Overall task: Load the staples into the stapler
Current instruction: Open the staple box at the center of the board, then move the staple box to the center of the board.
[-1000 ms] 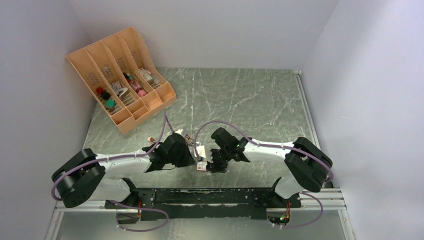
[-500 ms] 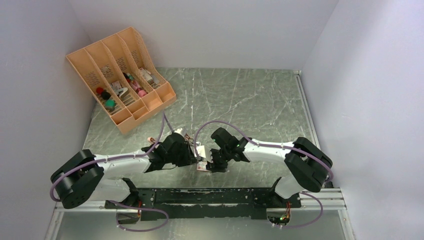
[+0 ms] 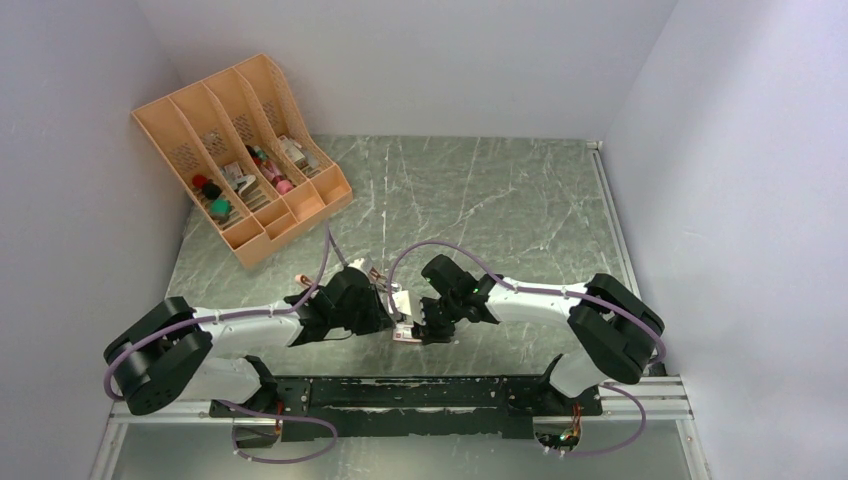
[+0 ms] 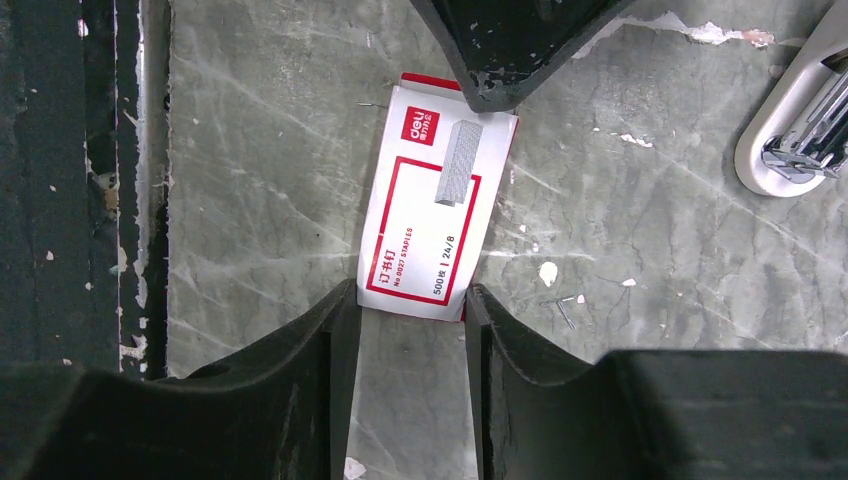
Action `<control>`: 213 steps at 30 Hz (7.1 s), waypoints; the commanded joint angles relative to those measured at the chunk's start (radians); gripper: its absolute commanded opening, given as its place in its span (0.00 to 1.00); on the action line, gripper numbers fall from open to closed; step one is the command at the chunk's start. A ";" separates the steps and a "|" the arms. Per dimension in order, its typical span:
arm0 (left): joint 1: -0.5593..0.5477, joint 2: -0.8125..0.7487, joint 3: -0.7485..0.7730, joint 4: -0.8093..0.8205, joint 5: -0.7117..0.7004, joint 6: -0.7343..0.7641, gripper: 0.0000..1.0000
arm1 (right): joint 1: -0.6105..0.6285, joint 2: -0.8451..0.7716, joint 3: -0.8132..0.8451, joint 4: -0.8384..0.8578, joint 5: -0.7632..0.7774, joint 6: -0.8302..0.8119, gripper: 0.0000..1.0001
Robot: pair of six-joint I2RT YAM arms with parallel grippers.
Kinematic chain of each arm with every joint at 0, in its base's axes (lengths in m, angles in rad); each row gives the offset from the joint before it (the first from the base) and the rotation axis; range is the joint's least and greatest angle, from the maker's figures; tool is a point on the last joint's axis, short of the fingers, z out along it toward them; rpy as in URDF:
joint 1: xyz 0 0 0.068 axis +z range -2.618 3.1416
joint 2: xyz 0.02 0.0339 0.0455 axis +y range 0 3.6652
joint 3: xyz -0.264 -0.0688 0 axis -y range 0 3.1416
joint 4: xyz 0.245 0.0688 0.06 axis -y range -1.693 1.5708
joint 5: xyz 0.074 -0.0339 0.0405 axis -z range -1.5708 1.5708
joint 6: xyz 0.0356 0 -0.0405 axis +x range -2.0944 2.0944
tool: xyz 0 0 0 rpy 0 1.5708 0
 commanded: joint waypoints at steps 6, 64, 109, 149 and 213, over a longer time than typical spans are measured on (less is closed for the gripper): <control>-0.005 0.009 -0.012 0.033 0.025 -0.002 0.19 | -0.006 0.014 0.010 -0.022 0.000 -0.007 0.42; -0.038 0.095 0.128 -0.200 -0.064 0.091 0.07 | -0.004 0.020 0.011 -0.023 0.002 -0.007 0.42; -0.032 0.057 0.086 -0.263 -0.124 0.095 0.07 | -0.005 0.012 0.014 -0.093 0.024 -0.023 0.45; -0.021 0.007 0.065 -0.294 -0.144 0.114 0.07 | -0.005 -0.036 0.016 -0.187 0.054 -0.012 0.46; -0.061 0.384 0.386 -0.105 -0.083 0.161 0.07 | -0.341 -0.380 -0.049 0.128 0.675 0.513 0.72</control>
